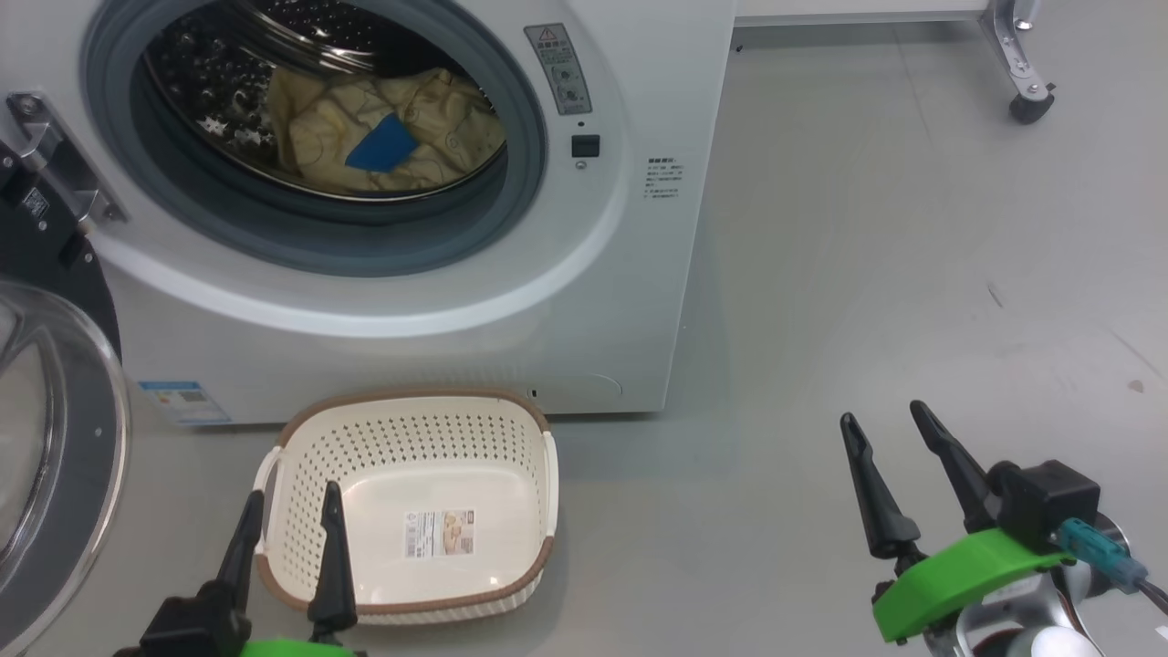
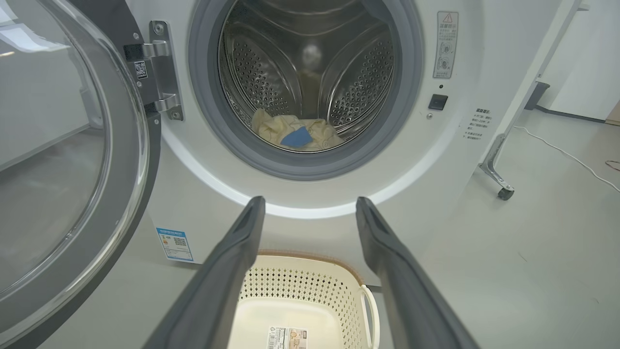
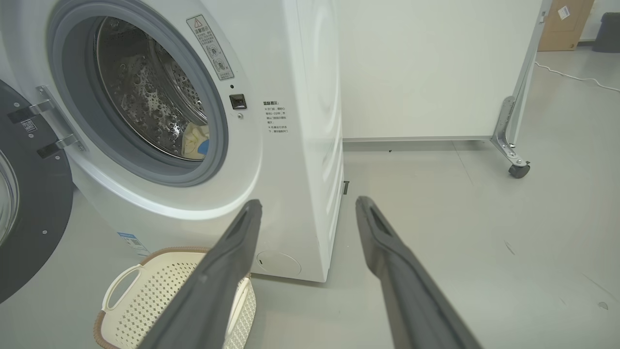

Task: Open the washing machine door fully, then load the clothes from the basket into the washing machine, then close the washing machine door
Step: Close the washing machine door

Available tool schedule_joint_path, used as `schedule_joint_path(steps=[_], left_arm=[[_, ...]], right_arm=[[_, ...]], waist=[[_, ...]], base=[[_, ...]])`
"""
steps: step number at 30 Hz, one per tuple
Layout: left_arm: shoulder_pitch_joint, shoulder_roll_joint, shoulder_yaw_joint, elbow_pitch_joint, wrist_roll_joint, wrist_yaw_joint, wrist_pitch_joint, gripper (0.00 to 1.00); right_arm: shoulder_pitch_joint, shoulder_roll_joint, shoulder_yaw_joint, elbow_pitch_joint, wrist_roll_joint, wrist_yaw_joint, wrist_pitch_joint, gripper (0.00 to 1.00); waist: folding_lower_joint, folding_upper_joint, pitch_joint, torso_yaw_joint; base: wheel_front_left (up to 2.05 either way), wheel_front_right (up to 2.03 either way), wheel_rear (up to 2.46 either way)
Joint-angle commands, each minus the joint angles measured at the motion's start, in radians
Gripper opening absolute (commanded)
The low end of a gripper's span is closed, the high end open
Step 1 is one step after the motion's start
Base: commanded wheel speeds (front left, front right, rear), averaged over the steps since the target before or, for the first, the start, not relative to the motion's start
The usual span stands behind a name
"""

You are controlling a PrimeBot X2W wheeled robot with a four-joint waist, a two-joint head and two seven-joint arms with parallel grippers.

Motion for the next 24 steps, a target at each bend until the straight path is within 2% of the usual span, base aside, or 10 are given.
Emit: schedule_joint_path(steps=[1, 7, 12, 24], left_arm=[[-0.018, 0.005, 0.043, -0.031, 0.013, 0.095, -0.014, 1.00], [-0.021, 0.004, 0.040, -0.030, 0.011, 0.079, -0.014, 1.00], [-0.025, 0.005, 0.042, -0.038, 0.022, 0.075, -0.014, 1.00], [-0.025, 0.000, 0.048, -0.050, 0.033, 0.068, -0.014, 1.00]], right_arm=[[-0.023, -0.008, 0.016, -0.038, 0.002, 0.004, 0.000, 1.00], [-0.022, -0.008, 0.016, -0.038, 0.002, 0.004, 0.002, 1.00], [-0.025, -0.008, 0.015, -0.038, 0.003, 0.004, 0.001, 1.00], [-0.029, -0.008, 0.011, -0.033, 0.008, 0.004, -0.005, 1.00]], waist=[[-0.0002, 0.0000, -0.001, 0.001], [-0.0002, 0.0000, 0.002, 0.006], [-0.0002, 0.0000, 0.007, 0.011], [-0.0002, 0.0000, 0.011, 0.011]], base=[[-1.97, 1.97, 0.00], [-1.83, 1.83, 0.00], [-1.10, 1.10, 0.00], [-0.17, 0.17, 0.00]])
